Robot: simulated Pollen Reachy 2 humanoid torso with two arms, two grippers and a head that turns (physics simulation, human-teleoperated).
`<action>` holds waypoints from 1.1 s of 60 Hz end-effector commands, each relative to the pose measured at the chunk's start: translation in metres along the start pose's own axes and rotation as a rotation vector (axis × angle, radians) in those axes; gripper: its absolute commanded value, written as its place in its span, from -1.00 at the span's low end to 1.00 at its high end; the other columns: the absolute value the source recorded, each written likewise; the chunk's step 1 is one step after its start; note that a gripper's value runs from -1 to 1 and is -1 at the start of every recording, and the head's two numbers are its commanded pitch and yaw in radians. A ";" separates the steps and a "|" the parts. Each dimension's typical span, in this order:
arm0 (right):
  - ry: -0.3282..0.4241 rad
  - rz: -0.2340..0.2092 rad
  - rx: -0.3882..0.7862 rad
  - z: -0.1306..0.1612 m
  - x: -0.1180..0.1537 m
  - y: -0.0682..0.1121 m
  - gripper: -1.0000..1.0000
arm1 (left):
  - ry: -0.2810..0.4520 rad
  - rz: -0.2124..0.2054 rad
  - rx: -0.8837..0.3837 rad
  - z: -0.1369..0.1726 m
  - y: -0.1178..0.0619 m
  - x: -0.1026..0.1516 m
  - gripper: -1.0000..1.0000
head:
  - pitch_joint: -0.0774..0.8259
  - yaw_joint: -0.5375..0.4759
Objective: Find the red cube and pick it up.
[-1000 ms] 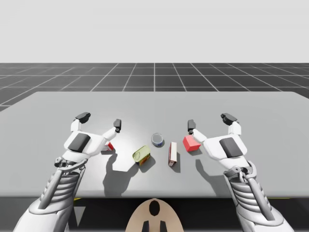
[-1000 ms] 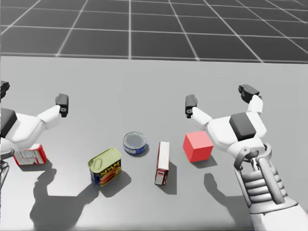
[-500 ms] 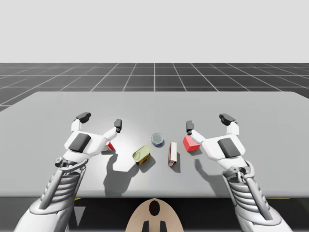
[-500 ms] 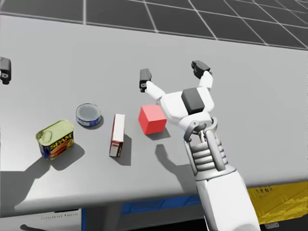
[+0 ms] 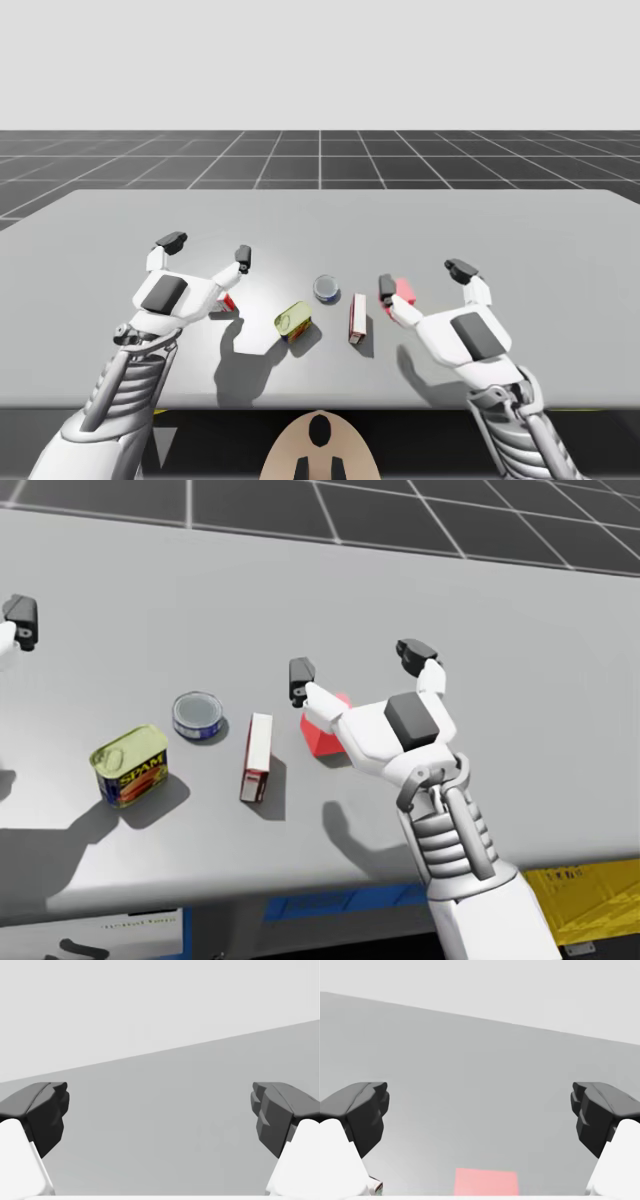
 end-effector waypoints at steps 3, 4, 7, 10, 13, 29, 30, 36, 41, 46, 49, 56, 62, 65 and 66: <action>0.085 -0.082 0.005 0.013 -0.027 0.010 -1.00 | 0.002 0.001 0.001 0.000 0.001 0.000 -1.00 | 0.68 -0.47; 0.087 -0.083 0.003 0.013 -0.029 0.010 -1.00 | 0.002 0.001 0.001 0.000 0.000 0.000 -1.00 | 0.68 -0.47; 0.107 -0.101 0.006 0.013 -0.036 0.008 -1.00 | 0.002 0.000 0.001 -0.001 0.000 -0.001 -1.00 | 0.68 -0.47; 0.129 -0.117 0.012 0.012 -0.042 0.007 -1.00 | 0.002 0.000 0.001 -0.001 0.000 -0.001 -1.00 | 0.68 -0.48; 0.156 -0.129 0.018 0.010 -0.049 0.006 -1.00 | 0.002 0.000 0.001 -0.001 0.000 -0.001 -1.00 | 0.68 -0.48; 0.242 -0.160 0.020 -0.012 -0.079 -0.003 -1.00 | 0.004 0.001 0.004 -0.001 0.000 -0.001 -1.00 | 0.71 -0.44; 0.253 -0.167 0.019 -0.016 -0.083 -0.004 -1.00 | 0.004 0.001 0.003 -0.001 0.000 -0.001 -1.00 | 0.71 -0.43; 0.289 -0.193 0.022 -0.027 -0.090 -0.006 -1.00 | 0.004 0.001 0.004 -0.001 0.000 -0.001 -1.00 | 0.71 -0.42; 0.311 -0.202 0.019 -0.034 -0.093 -0.008 -1.00 | 0.004 0.001 0.005 -0.001 0.000 -0.001 -1.00 | 0.71 -0.42; 0.327 -0.196 0.017 -0.041 -0.095 -0.010 -1.00 | 0.004 0.001 0.003 -0.001 0.000 -0.001 -1.00 | 0.71 -0.42; 0.337 -0.186 0.012 -0.045 -0.098 -0.010 -1.00 | 0.004 0.000 0.003 -0.001 0.000 -0.001 -1.00 | 0.71 -0.42; 0.339 -0.161 0.005 -0.051 -0.101 -0.010 -1.00 | 0.004 0.000 0.003 -0.001 0.000 -0.001 -1.00 | 0.70 -0.41; 0.310 -0.114 -0.015 -0.049 -0.104 -0.007 -0.32 | 0.005 -0.001 0.003 -0.001 -0.001 -0.001 -1.00 | 0.70 -0.41; 0.305 -0.092 -0.016 -0.048 -0.105 -0.006 0.92 | 0.005 -0.002 0.002 -0.001 -0.001 -0.001 -1.00 | 0.70 -0.42; 0.303 -0.087 -0.018 -0.048 -0.105 -0.006 0.98 | 0.005 -0.002 0.002 -0.001 -0.001 -0.001 -1.00 | 0.70 -0.42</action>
